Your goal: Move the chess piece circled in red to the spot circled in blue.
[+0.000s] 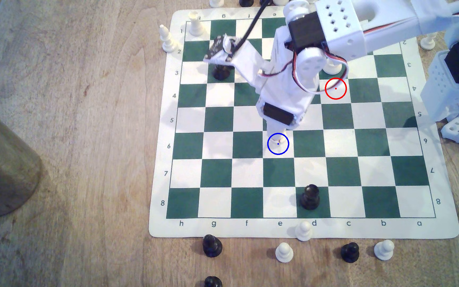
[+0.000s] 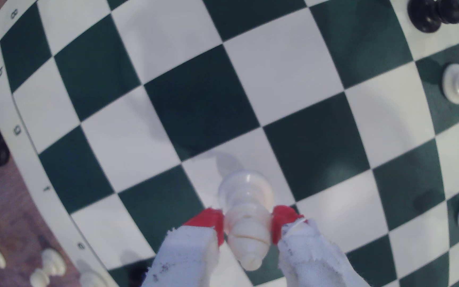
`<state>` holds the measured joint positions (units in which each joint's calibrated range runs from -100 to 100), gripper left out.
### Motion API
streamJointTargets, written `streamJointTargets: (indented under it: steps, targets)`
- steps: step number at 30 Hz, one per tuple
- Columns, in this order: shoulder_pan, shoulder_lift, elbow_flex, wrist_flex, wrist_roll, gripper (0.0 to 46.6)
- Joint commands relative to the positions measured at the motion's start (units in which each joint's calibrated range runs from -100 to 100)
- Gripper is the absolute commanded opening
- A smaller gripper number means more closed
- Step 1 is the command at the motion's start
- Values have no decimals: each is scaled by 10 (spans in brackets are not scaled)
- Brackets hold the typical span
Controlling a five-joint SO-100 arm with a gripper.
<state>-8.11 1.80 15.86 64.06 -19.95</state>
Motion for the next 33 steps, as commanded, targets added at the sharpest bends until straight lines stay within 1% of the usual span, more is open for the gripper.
streamJointTargets:
  steps: [1, 24, 26, 27, 28, 29, 32, 33]
  targets:
    - [-1, -3, -40, -3, 3, 42]
    - [-8, 34, -23, -26, 0, 43]
    - [-8, 34, -22, -29, -1, 52]
    - [-7, 34, -22, -30, -1, 68]
    - [-7, 34, -22, -30, -1, 101]
    - [-6, 34, -22, -30, -2, 158]
    - [-6, 19, 0, -31, 0, 239]
    - [-7, -16, 48, -69, 2, 291]
